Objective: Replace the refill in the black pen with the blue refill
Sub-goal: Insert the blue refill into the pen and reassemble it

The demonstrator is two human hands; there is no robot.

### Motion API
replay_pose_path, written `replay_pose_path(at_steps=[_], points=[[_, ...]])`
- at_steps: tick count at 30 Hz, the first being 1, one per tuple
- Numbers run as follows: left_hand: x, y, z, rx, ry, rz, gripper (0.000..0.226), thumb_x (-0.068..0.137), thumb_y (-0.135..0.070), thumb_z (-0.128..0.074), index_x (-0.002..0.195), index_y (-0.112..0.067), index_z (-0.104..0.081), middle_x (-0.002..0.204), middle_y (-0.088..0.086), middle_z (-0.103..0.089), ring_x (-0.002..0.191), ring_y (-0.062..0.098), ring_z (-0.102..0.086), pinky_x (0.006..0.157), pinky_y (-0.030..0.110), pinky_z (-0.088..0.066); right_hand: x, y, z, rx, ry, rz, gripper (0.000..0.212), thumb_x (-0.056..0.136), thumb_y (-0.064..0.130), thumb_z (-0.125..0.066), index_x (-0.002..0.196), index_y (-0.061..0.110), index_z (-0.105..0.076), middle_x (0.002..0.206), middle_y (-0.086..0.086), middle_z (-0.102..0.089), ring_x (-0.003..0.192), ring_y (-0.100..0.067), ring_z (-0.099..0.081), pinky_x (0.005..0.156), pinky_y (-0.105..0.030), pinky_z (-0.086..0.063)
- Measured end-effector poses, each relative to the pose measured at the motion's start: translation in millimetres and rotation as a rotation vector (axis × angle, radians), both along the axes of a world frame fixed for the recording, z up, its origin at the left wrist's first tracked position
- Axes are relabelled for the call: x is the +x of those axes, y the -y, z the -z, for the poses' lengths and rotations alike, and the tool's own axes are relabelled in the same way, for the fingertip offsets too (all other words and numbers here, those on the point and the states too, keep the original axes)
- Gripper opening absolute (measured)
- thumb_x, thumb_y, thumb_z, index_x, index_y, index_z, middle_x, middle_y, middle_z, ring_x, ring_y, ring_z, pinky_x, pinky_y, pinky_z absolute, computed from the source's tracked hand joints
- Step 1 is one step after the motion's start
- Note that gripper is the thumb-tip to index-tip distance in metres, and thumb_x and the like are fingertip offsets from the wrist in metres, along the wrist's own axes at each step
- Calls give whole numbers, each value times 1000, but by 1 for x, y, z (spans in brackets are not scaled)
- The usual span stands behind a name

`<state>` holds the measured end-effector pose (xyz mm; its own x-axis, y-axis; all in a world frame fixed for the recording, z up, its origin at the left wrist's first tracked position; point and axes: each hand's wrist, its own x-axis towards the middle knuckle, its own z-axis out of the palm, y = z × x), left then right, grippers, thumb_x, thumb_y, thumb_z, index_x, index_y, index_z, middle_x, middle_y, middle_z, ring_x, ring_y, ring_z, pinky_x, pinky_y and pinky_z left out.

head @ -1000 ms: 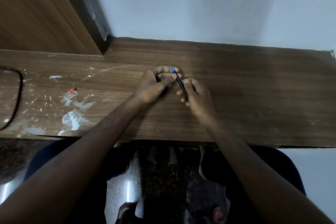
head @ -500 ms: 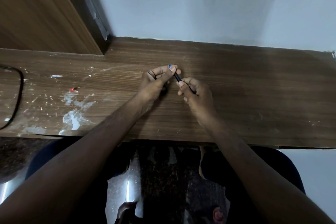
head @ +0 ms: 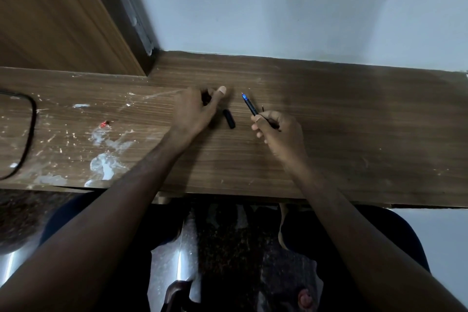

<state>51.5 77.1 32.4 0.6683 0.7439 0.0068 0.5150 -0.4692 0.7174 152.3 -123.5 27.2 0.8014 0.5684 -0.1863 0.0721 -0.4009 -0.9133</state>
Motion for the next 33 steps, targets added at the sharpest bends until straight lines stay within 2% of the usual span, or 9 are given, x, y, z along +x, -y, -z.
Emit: replay_pose_path(at_steps=[3, 8, 11, 15, 19, 22, 26, 30, 33], points=[[-3, 7, 1, 48, -58, 14, 39, 91, -54, -78, 98, -17, -72, 80, -7, -71, 75, 13, -69, 76, 29, -55, 3, 2, 1, -53, 43, 46, 17, 99, 33, -71, 108, 25, -84, 82, 7, -80, 70, 5, -69, 63, -10, -50], [3, 29, 4, 41, -130, 64, 37, 82, -42, -90, 99, -20, -66, 77, -11, -72, 71, 4, -68, 71, 31, -55, 1, 4, -2, -113, 110, 16, 18, 97, 33, -75, 111, 26, -85, 87, 13, -79, 82, 2, -73, 68, -4, -45], [6, 31, 3, 23, -146, 73, 27, 82, -30, -87, 100, -18, -70, 83, -7, -75, 79, 11, -73, 80, 33, -61, 0, 5, -3, -113, 109, 8, 17, 96, 32, -78, 110, 25, -85, 87, 14, -80, 85, 7, -73, 67, 0, -46], [10, 23, 3, -50, -158, 78, 24, 82, -30, -88, 96, -16, -74, 82, -3, -77, 75, 12, -73, 73, 24, -55, 0, 6, 0, -116, 104, -34, 12, 94, 29, -81, 105, 26, -85, 62, 25, -71, 65, 14, -67, 64, 1, -42], [19, 12, 1, -471, 56, -33, 10, 91, -21, -82, 96, -13, -80, 87, 5, -81, 78, 19, -77, 83, 37, -65, 0, 4, 0, -126, 124, -58, 13, 92, 29, -83, 104, 24, -85, 65, 18, -75, 69, 4, -74, 62, -1, -44], [22, 7, 3, -727, 298, -152, 15, 95, -15, -80, 82, -16, -73, 80, 2, -72, 73, 9, -70, 70, 26, -63, -1, 3, -1, -133, 130, -80, 21, 91, 30, -85, 108, 19, -85, 83, 9, -83, 76, 0, -78, 65, -4, -49], [23, 4, 4, -781, 373, -191, 8, 97, -15, -79, 92, -11, -73, 71, -1, -74, 55, 3, -67, 57, 16, -55, -6, 3, 0, -127, 114, -161, 23, 90, 30, -86, 109, 16, -85, 86, 9, -84, 75, 2, -78, 64, -3, -50], [22, 6, 4, -758, 391, -160, 17, 94, -17, -82, 106, -20, -71, 91, 8, -78, 65, 8, -74, 64, 20, -59, -7, 2, -2, -117, 106, -179, 21, 90, 29, -86, 107, 18, -84, 87, 10, -83, 76, 1, -78, 64, -3, -52], [21, 8, 7, -730, 382, -118, 18, 92, -16, -84, 104, -21, -71, 90, 7, -78, 70, 10, -75, 65, 22, -61, -8, 1, -2, -115, 106, -174, 20, 90, 30, -86, 106, 19, -85, 85, 11, -83, 77, 1, -78, 64, -2, -51]])
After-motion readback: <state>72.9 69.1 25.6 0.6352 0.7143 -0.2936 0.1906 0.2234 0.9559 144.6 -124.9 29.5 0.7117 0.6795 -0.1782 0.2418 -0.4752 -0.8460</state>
